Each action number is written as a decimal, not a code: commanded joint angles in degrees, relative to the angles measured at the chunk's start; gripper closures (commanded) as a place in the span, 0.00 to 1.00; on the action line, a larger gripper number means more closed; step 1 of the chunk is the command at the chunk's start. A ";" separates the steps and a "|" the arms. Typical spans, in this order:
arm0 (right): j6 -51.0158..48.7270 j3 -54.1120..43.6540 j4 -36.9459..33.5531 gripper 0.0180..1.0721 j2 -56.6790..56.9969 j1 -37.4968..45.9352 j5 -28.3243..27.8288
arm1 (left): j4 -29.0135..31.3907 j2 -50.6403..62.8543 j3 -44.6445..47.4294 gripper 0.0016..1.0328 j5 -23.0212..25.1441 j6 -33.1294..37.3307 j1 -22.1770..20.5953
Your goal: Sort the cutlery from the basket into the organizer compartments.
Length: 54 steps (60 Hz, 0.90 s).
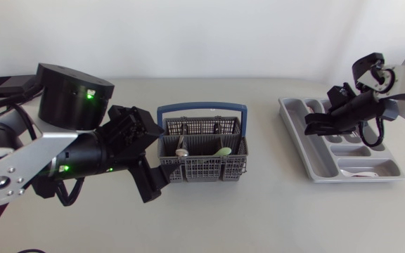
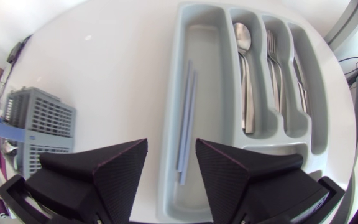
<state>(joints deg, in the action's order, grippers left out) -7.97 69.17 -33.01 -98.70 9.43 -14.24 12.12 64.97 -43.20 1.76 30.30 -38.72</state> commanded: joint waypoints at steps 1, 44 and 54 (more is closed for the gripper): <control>2.43 -1.67 -3.11 0.39 4.39 -1.70 -3.69 | -0.87 -0.37 1.80 0.06 -0.27 1.60 -0.48; 10.52 -2.98 -8.65 0.39 7.99 -18.31 -20.65 | -11.94 9.65 3.47 0.06 -1.58 2.48 -2.15; 12.98 -3.51 -7.41 0.39 7.90 -20.15 -20.04 | -14.67 12.73 2.86 0.06 -1.85 2.65 -2.15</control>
<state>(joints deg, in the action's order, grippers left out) 1.78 67.29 -41.41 -89.52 -9.82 -34.48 -1.23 75.68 -41.17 0.49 31.64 -40.32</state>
